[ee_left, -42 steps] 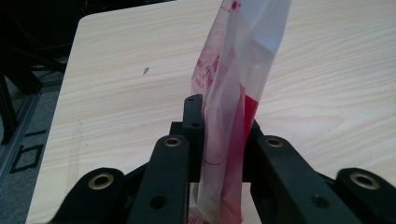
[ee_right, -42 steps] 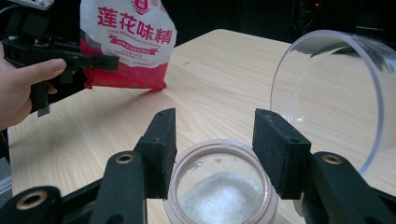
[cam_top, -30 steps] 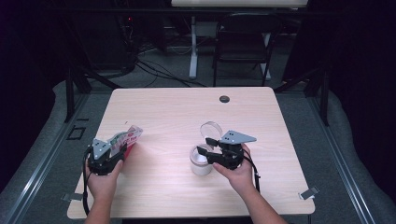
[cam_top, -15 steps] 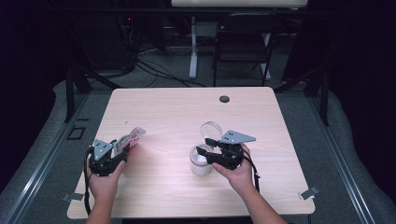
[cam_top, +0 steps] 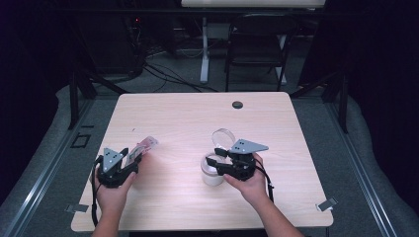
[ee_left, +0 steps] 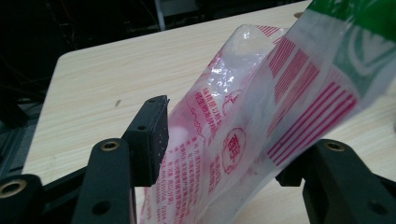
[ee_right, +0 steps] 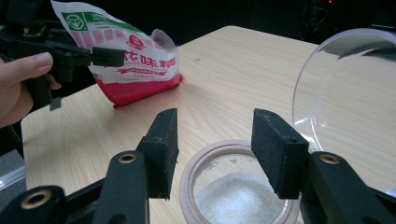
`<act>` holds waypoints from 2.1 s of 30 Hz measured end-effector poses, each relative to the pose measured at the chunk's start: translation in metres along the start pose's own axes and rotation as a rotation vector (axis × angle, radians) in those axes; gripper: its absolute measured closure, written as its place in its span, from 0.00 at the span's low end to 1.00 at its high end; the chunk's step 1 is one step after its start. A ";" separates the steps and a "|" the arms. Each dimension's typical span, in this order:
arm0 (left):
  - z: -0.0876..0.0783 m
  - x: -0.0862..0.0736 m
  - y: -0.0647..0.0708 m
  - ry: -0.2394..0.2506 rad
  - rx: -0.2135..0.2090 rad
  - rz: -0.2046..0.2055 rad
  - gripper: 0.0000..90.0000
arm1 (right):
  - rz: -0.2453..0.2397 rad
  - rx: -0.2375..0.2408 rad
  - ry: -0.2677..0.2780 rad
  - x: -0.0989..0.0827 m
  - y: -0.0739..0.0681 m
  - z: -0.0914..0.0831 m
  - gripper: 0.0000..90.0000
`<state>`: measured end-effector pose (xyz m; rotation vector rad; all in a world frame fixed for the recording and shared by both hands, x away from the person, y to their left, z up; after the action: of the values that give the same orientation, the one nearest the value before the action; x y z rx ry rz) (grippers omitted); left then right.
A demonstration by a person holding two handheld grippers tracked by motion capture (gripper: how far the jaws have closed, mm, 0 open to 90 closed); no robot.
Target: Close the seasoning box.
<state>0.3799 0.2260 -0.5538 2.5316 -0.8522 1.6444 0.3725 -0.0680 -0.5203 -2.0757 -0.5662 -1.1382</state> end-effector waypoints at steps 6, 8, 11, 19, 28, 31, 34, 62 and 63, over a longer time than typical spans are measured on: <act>0.001 0.007 0.013 0.025 -0.037 0.021 0.56 | -0.036 -0.039 0.000 0.001 -0.001 -0.002 0.56; 0.002 0.008 0.019 0.021 -0.035 0.054 0.57 | -0.028 -0.043 0.001 0.001 0.000 -0.003 0.55; 0.002 0.010 0.025 0.019 -0.044 0.076 0.57 | -0.028 -0.043 -0.004 0.002 0.000 -0.004 0.56; 0.003 0.022 0.041 0.031 -0.093 0.117 0.53 | -0.007 -0.020 0.000 0.002 -0.001 -0.007 0.59; 0.007 0.033 0.066 0.024 -0.172 0.148 0.52 | 0.007 -0.009 0.007 0.003 -0.002 -0.016 0.58; 0.011 0.034 0.076 0.018 -0.204 0.157 0.51 | 0.013 -0.013 0.013 0.004 0.000 -0.019 0.58; 0.016 0.035 0.089 0.011 -0.230 0.182 0.50 | 0.016 -0.019 0.018 0.004 0.001 -0.023 0.58; 0.022 0.043 0.131 0.020 -0.330 0.254 0.50 | 0.112 -0.173 0.130 0.025 0.054 -0.069 0.78; 0.022 0.043 0.131 0.021 -0.331 0.253 0.50 | 0.126 -0.178 0.131 0.024 0.058 -0.071 0.80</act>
<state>0.3537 0.0896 -0.5642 2.2530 -1.3619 1.4340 0.3844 -0.1584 -0.4942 -2.1327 -0.2756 -1.2776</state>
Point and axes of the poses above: each handheld gripper's, and its own axes: z roughly forward along the jaws, x roughly out of its top, y roughly to its right, the point moved 8 cm from there along z, roughly forward along the jaws, and after that the axes turned 14 degrees about z, right-handed, at the moved point
